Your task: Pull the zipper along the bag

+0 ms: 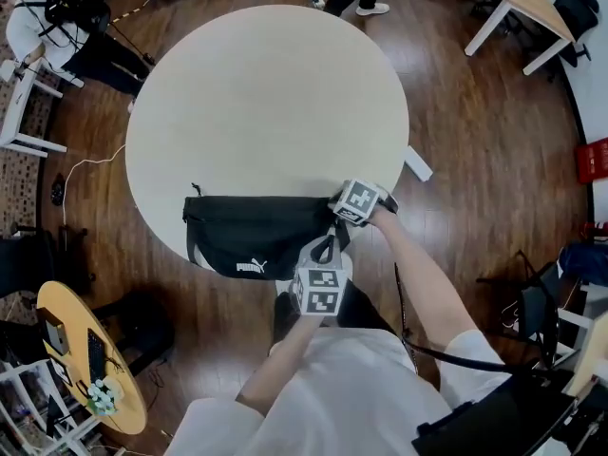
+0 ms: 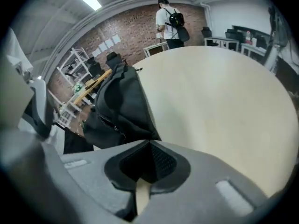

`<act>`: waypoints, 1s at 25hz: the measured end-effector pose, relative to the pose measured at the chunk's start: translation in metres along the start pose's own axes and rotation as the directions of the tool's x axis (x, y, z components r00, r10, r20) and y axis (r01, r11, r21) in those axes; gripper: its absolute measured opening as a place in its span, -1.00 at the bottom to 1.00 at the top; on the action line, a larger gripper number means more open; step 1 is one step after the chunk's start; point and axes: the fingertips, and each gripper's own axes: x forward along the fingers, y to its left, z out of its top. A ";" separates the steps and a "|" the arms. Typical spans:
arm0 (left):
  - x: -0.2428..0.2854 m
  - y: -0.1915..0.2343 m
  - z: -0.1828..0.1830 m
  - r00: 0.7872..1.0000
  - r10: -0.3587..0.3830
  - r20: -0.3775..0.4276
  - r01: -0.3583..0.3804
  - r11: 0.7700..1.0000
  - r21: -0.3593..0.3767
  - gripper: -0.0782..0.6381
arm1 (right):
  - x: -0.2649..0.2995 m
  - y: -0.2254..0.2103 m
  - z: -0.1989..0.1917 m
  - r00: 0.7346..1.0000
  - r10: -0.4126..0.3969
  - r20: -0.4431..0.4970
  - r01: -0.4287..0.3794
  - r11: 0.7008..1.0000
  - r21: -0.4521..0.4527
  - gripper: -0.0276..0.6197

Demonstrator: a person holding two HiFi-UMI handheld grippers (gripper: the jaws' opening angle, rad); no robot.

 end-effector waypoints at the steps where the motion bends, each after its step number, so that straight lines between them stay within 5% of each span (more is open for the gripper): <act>1: 0.010 0.000 -0.003 1.000 0.006 -0.013 -0.006 1.000 -0.021 -0.73 | 0.002 -0.001 0.000 0.999 0.041 -0.013 -0.041 0.999 -0.015 -0.95; 5: 0.048 0.008 -0.021 0.995 0.037 -0.088 -0.048 0.991 -0.123 -0.54 | 0.003 -0.001 0.003 0.987 0.162 -0.025 -0.162 0.986 -0.026 -0.95; 9: 0.075 0.020 -0.041 0.983 0.094 -0.157 -0.122 0.976 -0.183 -0.21 | 0.003 0.002 0.003 0.988 0.154 -0.018 -0.154 0.987 -0.037 -0.95; 15: 0.093 0.032 -0.049 0.971 0.165 -0.171 -0.203 0.951 -0.235 -0.20 | 0.001 0.000 0.006 0.996 0.094 0.006 -0.093 0.995 -0.039 -0.95; 18: 0.089 0.037 -0.050 0.963 0.213 -0.163 -0.244 0.950 -0.197 -0.43 | 0.003 0.002 0.007 0.998 0.062 0.004 -0.062 0.997 -0.040 -0.95; 20: 0.084 0.036 -0.048 0.966 0.210 -0.153 -0.234 0.960 -0.154 -0.65 | 0.002 0.001 0.006 0.999 0.043 0.008 -0.043 0.998 -0.039 -0.95; 25: 0.067 0.023 -0.055 0.984 0.112 -0.136 -0.129 0.983 -0.128 -0.65 | 0.001 0.000 0.004 1.000 0.002 -0.001 -0.002 1.000 -0.026 -0.95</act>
